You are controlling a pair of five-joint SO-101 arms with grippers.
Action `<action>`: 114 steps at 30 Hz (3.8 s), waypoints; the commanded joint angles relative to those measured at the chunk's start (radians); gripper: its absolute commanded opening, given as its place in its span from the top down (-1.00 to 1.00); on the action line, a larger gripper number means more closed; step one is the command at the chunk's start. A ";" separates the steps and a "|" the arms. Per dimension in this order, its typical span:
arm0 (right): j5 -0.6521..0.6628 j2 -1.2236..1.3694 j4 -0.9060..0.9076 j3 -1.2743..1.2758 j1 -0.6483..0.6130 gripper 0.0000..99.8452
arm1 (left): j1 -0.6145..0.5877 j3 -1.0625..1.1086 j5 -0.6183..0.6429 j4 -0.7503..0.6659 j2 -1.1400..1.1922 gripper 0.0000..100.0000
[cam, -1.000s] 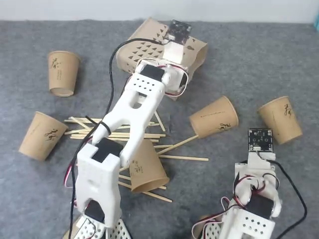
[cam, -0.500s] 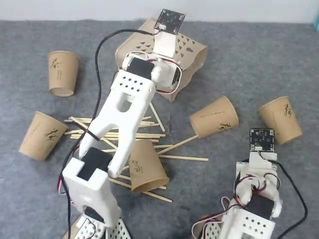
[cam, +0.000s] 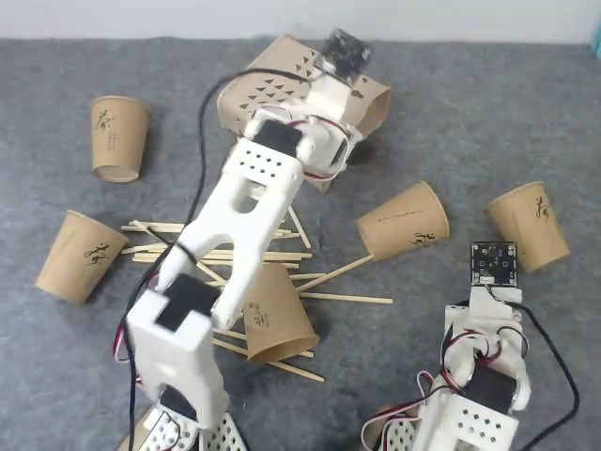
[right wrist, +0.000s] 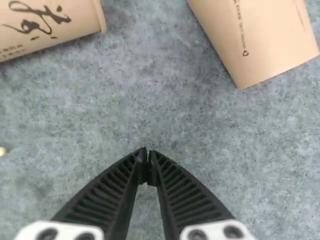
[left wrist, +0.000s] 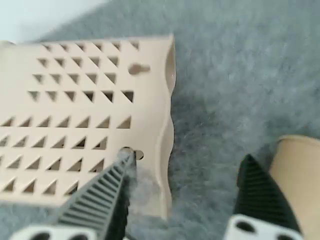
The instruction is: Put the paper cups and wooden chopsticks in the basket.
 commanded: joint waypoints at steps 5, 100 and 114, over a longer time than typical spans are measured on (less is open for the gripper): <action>0.021 -0.010 -0.008 -0.017 0.004 0.98 | -0.072 -0.008 -0.130 -0.141 0.089 0.43; 0.023 -0.010 -0.010 -0.003 0.007 0.98 | -0.118 -0.206 0.350 0.190 -0.120 0.97; 0.023 -0.010 -0.010 -0.003 0.007 0.98 | -0.207 -0.182 0.847 0.120 -0.127 0.97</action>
